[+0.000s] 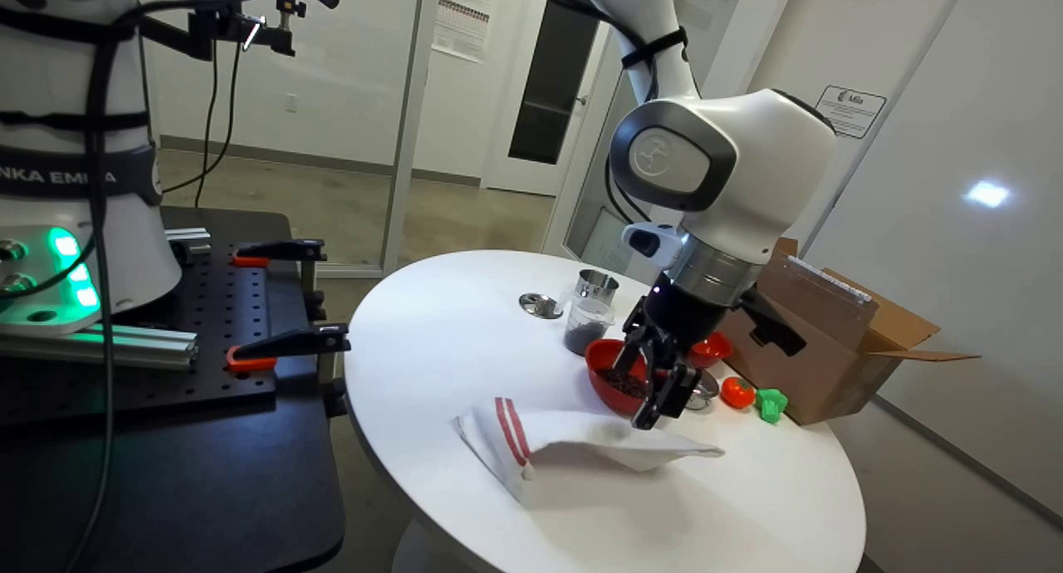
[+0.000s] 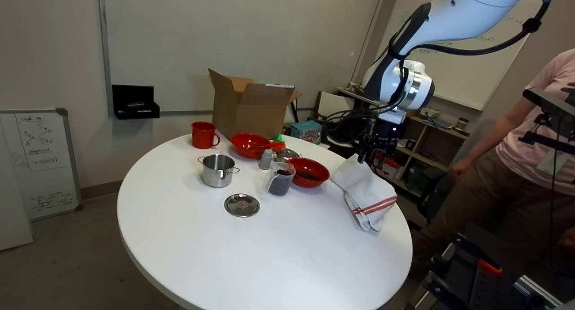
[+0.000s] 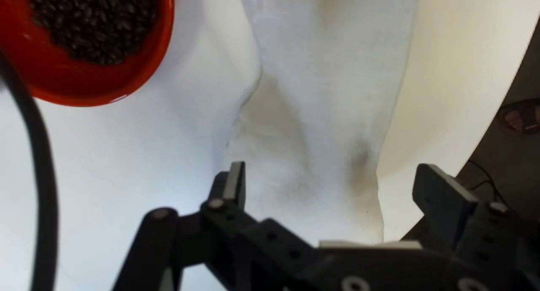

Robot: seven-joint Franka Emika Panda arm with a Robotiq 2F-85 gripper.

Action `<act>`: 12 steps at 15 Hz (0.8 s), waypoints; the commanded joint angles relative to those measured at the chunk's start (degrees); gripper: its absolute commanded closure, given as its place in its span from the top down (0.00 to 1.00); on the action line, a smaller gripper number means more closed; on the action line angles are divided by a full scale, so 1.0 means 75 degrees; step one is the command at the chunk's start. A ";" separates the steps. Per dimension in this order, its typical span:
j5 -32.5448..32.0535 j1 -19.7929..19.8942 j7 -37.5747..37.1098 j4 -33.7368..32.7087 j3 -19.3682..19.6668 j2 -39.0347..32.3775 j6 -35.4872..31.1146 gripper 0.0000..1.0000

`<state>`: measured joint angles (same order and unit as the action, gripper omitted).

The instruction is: Pick up the white towel and move it to the right.

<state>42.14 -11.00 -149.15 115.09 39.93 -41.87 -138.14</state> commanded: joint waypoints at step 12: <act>-0.2444 0.0386 0.0323 0.0302 -0.0785 0.0895 -0.0214 1.00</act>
<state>33.32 -11.45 -148.50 115.17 38.26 -40.52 -138.51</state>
